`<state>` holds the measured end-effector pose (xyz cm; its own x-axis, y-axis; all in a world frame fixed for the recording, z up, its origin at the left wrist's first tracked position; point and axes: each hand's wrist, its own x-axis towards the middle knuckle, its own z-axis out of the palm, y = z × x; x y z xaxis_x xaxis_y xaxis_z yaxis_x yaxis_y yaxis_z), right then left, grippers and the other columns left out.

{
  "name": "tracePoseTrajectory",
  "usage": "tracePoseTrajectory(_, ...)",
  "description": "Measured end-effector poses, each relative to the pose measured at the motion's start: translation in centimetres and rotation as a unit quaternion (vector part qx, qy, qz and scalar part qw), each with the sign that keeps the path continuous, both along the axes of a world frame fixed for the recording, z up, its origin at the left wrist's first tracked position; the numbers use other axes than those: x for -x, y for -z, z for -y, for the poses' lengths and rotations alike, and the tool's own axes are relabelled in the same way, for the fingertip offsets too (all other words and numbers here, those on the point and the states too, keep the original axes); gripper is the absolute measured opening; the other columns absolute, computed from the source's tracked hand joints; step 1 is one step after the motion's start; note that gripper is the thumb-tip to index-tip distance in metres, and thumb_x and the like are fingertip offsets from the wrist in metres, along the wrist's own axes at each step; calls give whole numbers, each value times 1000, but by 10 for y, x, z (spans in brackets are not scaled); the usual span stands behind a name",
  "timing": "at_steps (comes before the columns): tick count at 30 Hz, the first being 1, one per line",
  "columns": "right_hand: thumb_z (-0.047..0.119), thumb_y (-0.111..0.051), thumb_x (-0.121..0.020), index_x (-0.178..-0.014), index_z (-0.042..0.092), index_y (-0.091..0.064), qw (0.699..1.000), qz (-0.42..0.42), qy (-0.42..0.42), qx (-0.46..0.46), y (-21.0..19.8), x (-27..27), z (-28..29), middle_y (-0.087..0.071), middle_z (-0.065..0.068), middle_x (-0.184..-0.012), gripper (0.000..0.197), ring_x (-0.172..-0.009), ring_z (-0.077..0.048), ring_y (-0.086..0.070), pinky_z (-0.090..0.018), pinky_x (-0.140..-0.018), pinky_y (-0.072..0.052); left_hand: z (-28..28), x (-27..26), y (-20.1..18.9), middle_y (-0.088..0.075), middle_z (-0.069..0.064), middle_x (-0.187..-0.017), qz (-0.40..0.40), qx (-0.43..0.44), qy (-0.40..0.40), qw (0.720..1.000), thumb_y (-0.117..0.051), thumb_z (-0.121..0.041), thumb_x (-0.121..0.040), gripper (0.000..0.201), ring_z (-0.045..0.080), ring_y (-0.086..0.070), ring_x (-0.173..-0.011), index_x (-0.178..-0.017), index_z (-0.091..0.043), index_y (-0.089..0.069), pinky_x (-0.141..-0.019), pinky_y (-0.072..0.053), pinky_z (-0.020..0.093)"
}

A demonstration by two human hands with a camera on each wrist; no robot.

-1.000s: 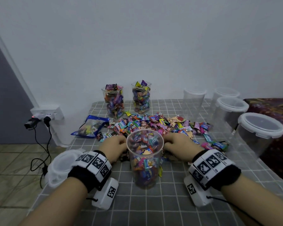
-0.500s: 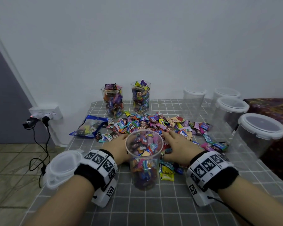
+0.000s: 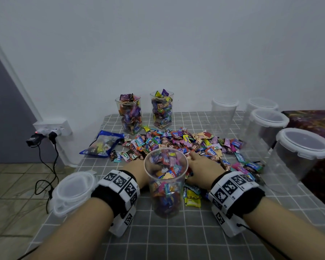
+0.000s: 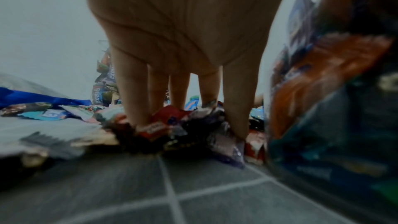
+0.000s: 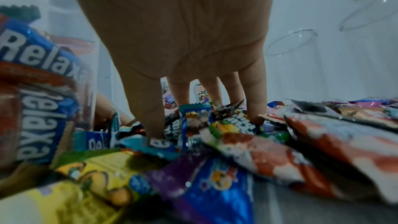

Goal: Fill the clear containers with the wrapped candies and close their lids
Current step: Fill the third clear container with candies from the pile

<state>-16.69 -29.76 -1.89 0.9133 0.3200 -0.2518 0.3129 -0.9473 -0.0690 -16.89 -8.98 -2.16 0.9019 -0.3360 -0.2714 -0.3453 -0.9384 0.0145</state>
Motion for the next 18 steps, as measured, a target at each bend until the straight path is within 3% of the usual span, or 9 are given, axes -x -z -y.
tracePoseTrajectory(4, 33, -57, -90, -130, 22, -51, 1000, 24, -6, -8, -2, 2, -1, -38, -8, -134, 42, -117, -29, -47, -38, -96, -44, 4, -3, 2, -63, 1, -119, -3, 21, -32, 999, -48, -29, -95, 29, 23, -58, -107, -120, -29, -62, -84, -45, 27)
tracePoseTrajectory(10, 17, -50, -93, -122, 15, -58, 999, 40, 9, -28, 1, 1, -1, -44, -9, -124, 31, -110, -28, -52, -38, -94, -47, 2, -8, 8, -68, 1, -97, 27, 14, -59, 998, -50, -25, -92, 20, 21, -63, -87, -98, -20, -68, -71, -51, 29)
tracePoseTrajectory(14, 13, -44, -94, -117, 14, -63, 998, 54, 12, -41, 3, -1, -1, -47, -10, -119, 30, -104, -28, -55, -38, -90, -48, 0, -11, 9, -70, 0, -94, 45, 20, -61, 997, -50, -25, -92, 22, 21, -64, -85, -96, -20, -71, -72, -51, 28)
tracePoseTrajectory(18, 19, -46, -97, -113, 15, -65, 997, 64, 10, -49, 3, -1, -1, -47, -9, -111, 25, -96, -28, -57, -37, -84, -50, -2, -11, 11, -70, 0, -91, 61, 32, -76, 995, -49, -25, -91, 23, 20, -63, -80, -93, -20, -71, -64, -45, 26)
